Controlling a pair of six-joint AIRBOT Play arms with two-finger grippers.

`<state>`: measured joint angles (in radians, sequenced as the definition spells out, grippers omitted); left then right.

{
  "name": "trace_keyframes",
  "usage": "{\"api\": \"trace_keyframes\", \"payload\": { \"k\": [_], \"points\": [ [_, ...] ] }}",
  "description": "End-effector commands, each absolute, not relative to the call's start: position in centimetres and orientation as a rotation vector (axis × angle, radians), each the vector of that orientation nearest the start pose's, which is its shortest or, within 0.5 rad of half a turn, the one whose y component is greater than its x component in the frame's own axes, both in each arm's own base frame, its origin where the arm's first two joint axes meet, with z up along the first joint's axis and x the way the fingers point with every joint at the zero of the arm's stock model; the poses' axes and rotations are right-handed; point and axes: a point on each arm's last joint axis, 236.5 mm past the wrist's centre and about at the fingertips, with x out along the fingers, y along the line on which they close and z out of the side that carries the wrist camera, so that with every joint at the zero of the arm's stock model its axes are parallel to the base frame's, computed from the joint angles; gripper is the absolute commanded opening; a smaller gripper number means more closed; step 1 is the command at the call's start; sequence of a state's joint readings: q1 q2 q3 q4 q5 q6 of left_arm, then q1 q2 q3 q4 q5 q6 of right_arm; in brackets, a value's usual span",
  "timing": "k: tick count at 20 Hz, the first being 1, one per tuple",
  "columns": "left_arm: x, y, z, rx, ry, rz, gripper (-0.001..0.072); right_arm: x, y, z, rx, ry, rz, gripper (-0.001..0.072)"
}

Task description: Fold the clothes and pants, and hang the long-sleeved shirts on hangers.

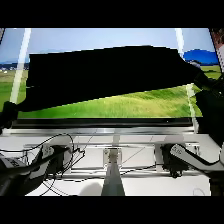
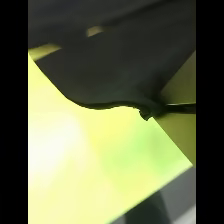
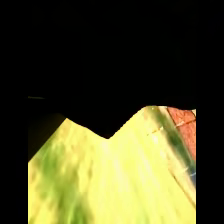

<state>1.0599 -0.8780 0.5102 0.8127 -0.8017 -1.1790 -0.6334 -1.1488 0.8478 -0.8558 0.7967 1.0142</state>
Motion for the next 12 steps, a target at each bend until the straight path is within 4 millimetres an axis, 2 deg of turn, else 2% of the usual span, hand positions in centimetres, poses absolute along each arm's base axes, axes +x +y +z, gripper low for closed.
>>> {"api": "trace_keyframes", "payload": {
  "k": [1,4,8,10,12],
  "points": [
    [25.7,21.4,0.8,-0.857,0.606,0.562,0.0007,33.4,-14.9,2.7,0.401,0.919,-0.232,0.0016],
    [25.7,21.3,0.8,-0.856,0.607,0.560,0.0006,29.5,-13.5,2.9,0.378,1.026,-0.239,0.0015],
    [27.2,20.1,1.4,-0.822,0.622,0.505,0.0005,26.9,-12.6,4.5,0.333,1.004,-0.272,0.0015],
    [29.3,19.7,3.3,-0.761,0.598,0.461,0.0003,26.9,-12.5,6.0,0.336,0.950,-0.290,0.0015],
    [32.3,20.3,6.2,-0.693,0.533,0.439,0.0002,27.9,-13.5,7.1,0.359,0.874,-0.338,0.0015]
  ]
}}
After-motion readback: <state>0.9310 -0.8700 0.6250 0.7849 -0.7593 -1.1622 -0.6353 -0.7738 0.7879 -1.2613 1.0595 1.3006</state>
